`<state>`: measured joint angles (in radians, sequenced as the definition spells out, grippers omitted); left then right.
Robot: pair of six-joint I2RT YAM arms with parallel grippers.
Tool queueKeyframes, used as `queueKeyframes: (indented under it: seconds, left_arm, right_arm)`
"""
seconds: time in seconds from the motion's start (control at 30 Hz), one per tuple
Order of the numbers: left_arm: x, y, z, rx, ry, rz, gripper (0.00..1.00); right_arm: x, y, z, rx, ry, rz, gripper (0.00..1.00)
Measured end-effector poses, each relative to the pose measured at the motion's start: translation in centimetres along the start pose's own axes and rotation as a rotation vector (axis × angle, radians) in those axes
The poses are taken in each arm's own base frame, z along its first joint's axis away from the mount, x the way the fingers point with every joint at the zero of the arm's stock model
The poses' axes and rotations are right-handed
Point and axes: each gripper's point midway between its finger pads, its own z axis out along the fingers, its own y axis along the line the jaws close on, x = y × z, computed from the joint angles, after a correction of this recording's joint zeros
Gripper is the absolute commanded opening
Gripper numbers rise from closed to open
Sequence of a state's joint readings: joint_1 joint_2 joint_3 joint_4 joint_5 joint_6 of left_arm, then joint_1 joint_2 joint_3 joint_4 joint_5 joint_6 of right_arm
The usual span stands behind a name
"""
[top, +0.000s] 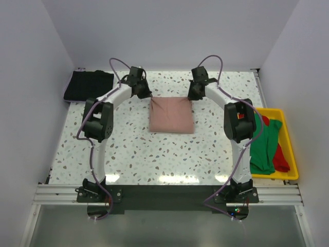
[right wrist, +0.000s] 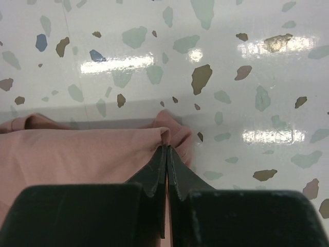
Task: Fold and stack the t-shirts
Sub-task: Fold the tshirt
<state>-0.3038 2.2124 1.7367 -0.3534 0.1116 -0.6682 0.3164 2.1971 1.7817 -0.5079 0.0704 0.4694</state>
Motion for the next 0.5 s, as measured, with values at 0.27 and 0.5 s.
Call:
queueKeyframes:
  seconds: [0.27,0.5]
  left_arm:
    - [-1.5,1.4,-0.3,0.024,-0.003,-0.036,0.0]
    - [-2.2,0.6,0.1,0.102,0.003,-0.035,0.39]
  right_arm:
    - [-0.8,-1.7,0.4,0.015,-0.015,0.03,0.0]
    - [-0.6,-2.1,0.4,0.011,-0.014,0.037,0.27]
